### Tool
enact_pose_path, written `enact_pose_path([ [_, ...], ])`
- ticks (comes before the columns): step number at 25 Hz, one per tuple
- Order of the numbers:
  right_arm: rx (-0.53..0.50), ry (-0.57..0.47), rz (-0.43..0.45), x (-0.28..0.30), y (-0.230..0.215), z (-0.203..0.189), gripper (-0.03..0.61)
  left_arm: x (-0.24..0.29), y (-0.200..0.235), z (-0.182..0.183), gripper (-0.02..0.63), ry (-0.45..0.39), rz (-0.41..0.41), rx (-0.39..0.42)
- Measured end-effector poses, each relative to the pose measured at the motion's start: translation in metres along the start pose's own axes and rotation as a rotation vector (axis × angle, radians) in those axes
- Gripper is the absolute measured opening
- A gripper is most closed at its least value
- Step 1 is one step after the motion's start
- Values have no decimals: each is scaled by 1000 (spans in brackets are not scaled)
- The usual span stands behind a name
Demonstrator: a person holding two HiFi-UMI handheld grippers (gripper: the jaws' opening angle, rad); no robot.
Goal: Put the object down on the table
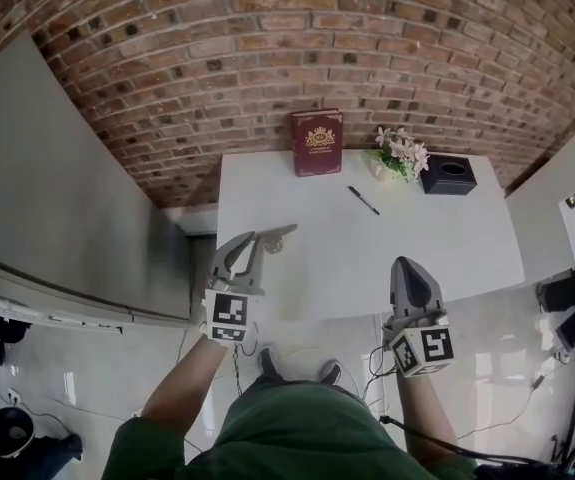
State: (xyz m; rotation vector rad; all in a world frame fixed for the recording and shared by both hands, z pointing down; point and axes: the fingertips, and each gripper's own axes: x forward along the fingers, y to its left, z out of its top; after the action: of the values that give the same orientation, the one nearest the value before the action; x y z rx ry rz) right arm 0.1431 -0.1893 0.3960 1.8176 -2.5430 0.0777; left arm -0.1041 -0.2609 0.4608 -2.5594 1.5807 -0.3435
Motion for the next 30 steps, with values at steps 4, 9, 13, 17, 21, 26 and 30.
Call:
enact_pose_path([
  [4, -22, -29, 35, -1, -8, 11, 3, -20, -16, 36, 32, -50, 24, -119],
  [9, -52, -62, 61, -4, -18, 26, 3, -41, -33, 60, 31, -63, 38, -204],
  [13, -59, -81, 77, -5, -22, 31, 3, -48, -25, 76, 31, -84, 82, -212],
  [17, -75, -88, 82, -7, -22, 35, 3, -52, -25, 88, 31, -100, 105, -218],
  [21, -108, -95, 80, -7, -22, 37, 2, -54, -29, 90, 31, -109, 103, -212],
  [26, -142, -98, 79, -5, -18, 37, 2, -51, -26, 94, 31, -111, 92, -236],
  [30, -150, -86, 79, -5, -11, 34, 2, -54, -24, 97, 29, -102, 85, -251],
])
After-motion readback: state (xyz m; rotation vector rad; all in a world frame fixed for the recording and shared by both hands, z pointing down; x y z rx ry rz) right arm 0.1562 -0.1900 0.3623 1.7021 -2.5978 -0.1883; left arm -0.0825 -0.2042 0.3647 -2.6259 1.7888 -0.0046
